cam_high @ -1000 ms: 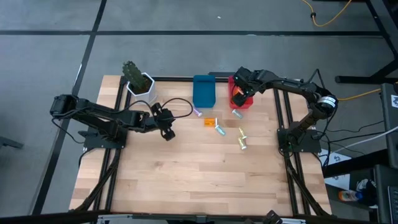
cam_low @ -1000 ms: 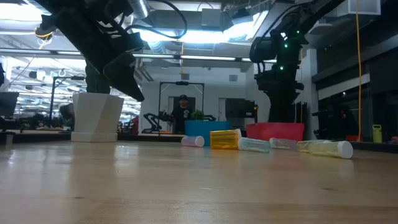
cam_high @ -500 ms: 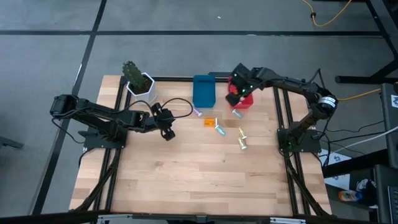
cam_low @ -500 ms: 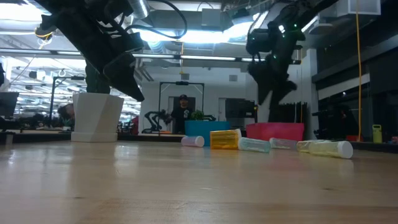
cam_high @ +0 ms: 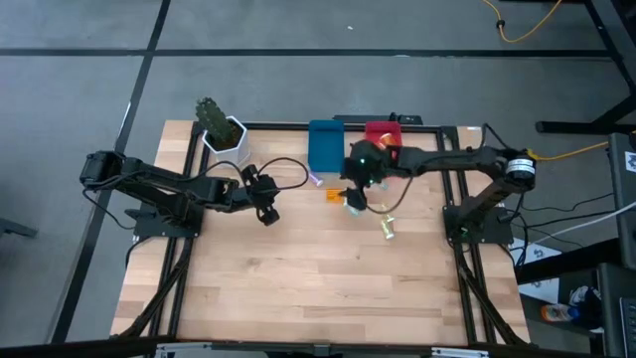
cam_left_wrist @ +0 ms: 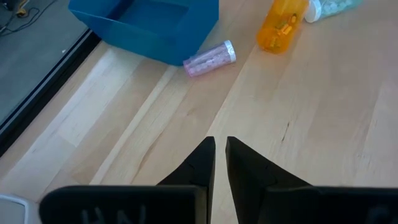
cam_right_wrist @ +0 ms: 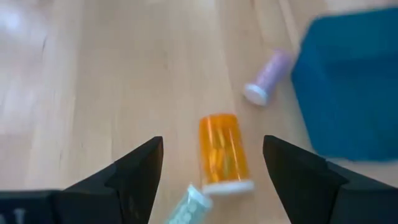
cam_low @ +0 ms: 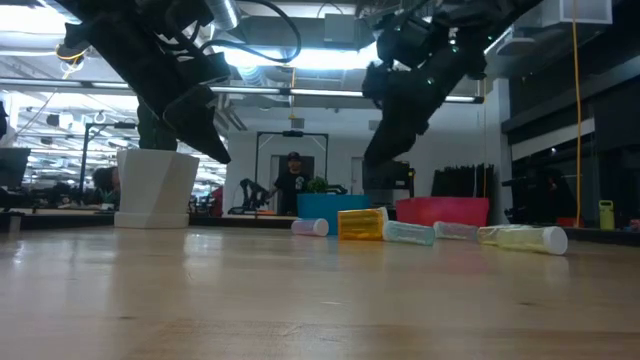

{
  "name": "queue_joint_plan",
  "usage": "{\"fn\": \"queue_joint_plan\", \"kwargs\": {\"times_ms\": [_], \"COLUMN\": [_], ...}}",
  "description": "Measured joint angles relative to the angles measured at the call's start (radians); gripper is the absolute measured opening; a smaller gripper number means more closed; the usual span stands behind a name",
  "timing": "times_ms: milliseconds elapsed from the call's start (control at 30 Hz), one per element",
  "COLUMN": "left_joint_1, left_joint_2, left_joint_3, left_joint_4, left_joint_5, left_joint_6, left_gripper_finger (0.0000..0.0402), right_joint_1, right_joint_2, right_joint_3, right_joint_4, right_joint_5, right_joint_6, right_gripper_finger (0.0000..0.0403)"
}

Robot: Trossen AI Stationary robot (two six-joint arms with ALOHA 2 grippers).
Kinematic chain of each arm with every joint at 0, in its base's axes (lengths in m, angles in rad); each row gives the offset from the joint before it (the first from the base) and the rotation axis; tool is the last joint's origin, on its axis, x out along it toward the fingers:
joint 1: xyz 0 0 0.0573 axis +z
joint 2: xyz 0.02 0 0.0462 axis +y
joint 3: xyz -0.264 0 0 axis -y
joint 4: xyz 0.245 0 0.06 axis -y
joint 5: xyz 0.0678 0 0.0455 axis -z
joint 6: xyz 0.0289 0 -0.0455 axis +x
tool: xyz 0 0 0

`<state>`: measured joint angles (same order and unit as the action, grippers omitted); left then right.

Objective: Pick and place medicine bottles into bin by pill shape (circle, oval)
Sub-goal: Put the large orange pill bottle into the red bin

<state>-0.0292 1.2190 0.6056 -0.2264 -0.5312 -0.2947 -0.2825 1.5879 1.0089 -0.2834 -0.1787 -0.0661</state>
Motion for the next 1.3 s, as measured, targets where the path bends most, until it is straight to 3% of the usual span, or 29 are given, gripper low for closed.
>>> {"fn": "queue_joint_plan", "kwargs": {"times_ms": [267, 367, 500, 600, 733, 1300], "left_joint_1": [0.000, 0.000, 0.000, 0.000, 0.000, -0.016], "left_joint_2": [0.000, 0.000, 0.000, 0.000, 0.000, 0.000], "left_joint_3": [0.000, 0.000, 0.000, 0.000, 0.000, 0.000], "left_joint_4": [0.001, 0.002, 0.005, 0.005, 0.004, 0.002], "left_joint_5": [0.000, 0.000, 0.000, 0.000, 0.000, 0.001], "left_joint_6": [0.000, 0.000, 0.000, 0.000, 0.001, 0.005], "left_gripper_finger": [0.0035, 0.0035, 0.0035, 0.0035, 0.0035, 0.0035], "right_joint_1": [0.049, 0.063, 0.083, 0.086, 0.082, 0.080], "right_joint_2": [0.008, 0.037, 0.091, 0.131, 0.161, 0.281], "right_joint_3": [-0.166, -0.176, -0.096, -0.011, 0.066, 0.065], "right_joint_4": [0.306, 0.332, 0.273, 0.134, 0.021, -0.039], "right_joint_5": [0.002, 0.004, 0.041, 0.112, 0.129, 0.143], "right_joint_6": [-0.044, -0.036, -0.018, -0.046, -0.048, -0.077], "right_gripper_finger": [0.0277, 0.0277, 0.0277, 0.0277, 0.0277, 0.0277]}}
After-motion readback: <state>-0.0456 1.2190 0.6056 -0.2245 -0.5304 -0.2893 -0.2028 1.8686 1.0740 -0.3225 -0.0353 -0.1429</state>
